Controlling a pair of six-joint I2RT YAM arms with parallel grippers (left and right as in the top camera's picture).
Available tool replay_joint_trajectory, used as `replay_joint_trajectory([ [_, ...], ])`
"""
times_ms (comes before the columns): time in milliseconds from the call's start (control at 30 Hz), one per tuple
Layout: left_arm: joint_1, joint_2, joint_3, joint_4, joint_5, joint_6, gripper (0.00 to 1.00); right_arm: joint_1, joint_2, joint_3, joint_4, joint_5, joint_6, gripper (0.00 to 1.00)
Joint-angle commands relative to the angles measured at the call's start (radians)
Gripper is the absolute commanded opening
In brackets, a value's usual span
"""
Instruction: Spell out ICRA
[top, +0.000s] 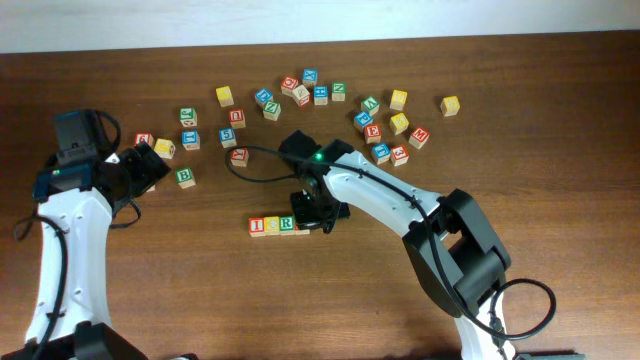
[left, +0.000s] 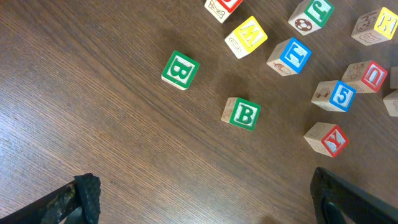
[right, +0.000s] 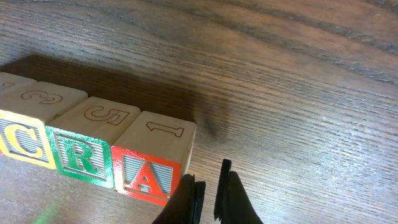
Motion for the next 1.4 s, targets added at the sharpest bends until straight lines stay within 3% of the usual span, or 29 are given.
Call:
replay_joint_trajectory([
  [0,0.006,0.003,0.003,-0.001,0.007,-0.002,0.99,0.006,0.009,-0.004,0.004,-0.014,0.008,0.05],
  [200,0.006,0.003,0.003,-0.001,0.007,-0.002,0.99,0.005,0.009,-0.004,-0.010,0.058,0.008,0.05],
  [433,0.006,0.003,0.003,-0.001,0.007,-0.002,0.99,-0.002,0.009,-0.004,-0.012,0.314,0.008,0.05],
  [600,0.006,0.003,0.003,-0.001,0.007,-0.003,0.99,-0.042,0.009,-0.004,0.018,0.333,0.008,0.05],
  [667,0.006,0.003,0.003,-0.001,0.007,-0.002,0.99,-0.060,0.009,-0.003,0.024,0.334,0.007,0.15],
  [933,0.006,0.003,0.003,-0.001,0.007,-0.003,0.99,-0.141,0.009,-0.003,0.094,0.344,-0.031,0.18],
  [1000,0.006,0.003,0.003,-0.001,0.007,-0.003,0.99,-0.148,0.009,-0.003,0.093,0.344,-0.038,0.24],
  [1267,0.006,0.003,0.003,-0.001,0.007,-0.002,0.99,-0.214,-0.058,0.062,0.026,0.344,-0.109,0.24],
  [1367,0.006,0.003,0.003,-0.001,0.007,-0.002,0.99,-0.287,-0.093,0.098,0.006,0.344,-0.109,0.38],
])
